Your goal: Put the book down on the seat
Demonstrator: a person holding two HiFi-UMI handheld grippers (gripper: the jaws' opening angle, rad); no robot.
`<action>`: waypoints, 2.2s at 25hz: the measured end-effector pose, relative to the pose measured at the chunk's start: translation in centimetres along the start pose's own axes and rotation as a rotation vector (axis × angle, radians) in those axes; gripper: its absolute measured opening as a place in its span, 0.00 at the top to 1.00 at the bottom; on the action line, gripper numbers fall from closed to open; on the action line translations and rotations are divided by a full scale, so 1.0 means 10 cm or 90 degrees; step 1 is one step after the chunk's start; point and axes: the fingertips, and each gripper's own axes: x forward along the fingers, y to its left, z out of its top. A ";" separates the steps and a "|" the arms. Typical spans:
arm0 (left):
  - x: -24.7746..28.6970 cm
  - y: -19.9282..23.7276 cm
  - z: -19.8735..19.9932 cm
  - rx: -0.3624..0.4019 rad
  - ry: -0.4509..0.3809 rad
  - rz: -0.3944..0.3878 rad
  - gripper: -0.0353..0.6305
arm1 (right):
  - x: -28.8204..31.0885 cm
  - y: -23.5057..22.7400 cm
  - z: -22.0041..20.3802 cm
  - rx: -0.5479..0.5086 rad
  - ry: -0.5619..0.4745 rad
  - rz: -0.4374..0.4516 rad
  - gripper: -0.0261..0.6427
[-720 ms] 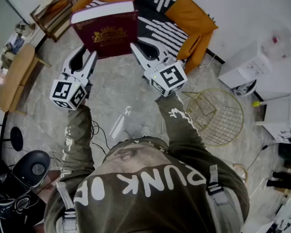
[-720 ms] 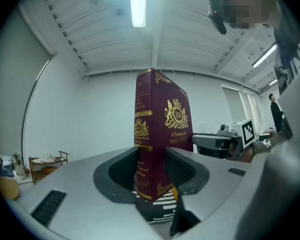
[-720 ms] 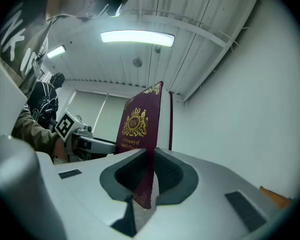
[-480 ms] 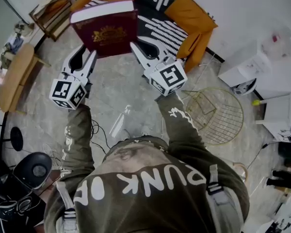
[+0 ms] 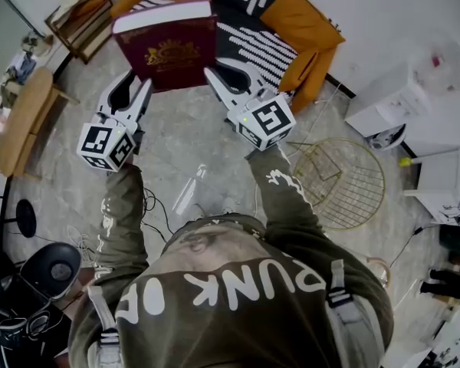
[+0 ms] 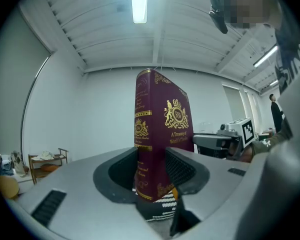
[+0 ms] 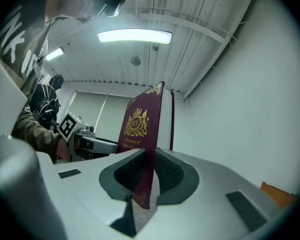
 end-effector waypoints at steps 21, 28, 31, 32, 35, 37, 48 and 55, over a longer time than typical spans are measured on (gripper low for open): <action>0.62 -0.25 -0.21 -0.001 0.027 0.029 0.71 | -0.20 -0.65 -0.28 0.024 -0.001 0.027 0.86; 1.05 0.28 -0.40 -0.014 0.029 0.015 0.71 | 0.30 -1.01 -0.56 0.022 0.014 0.019 0.86; 1.26 0.56 -0.49 -0.022 0.027 0.007 0.71 | 0.57 -1.19 -0.68 0.019 0.022 0.012 0.86; 1.32 0.66 -0.51 -0.023 0.026 0.004 0.71 | 0.67 -1.24 -0.72 0.017 0.025 0.010 0.86; 1.51 1.01 -0.59 -0.029 0.027 -0.004 0.71 | 1.01 -1.39 -0.85 0.018 0.037 0.001 0.86; 1.64 1.24 -0.63 -0.033 0.030 -0.009 0.71 | 1.23 -1.49 -0.93 0.022 0.043 -0.005 0.86; 2.29 2.12 -0.77 -0.052 0.032 -0.017 0.71 | 2.11 -2.07 -1.18 0.029 0.053 -0.018 0.86; 2.92 2.67 -0.97 -0.052 0.036 -0.006 0.71 | 2.67 -2.66 -1.53 0.036 0.051 -0.004 0.86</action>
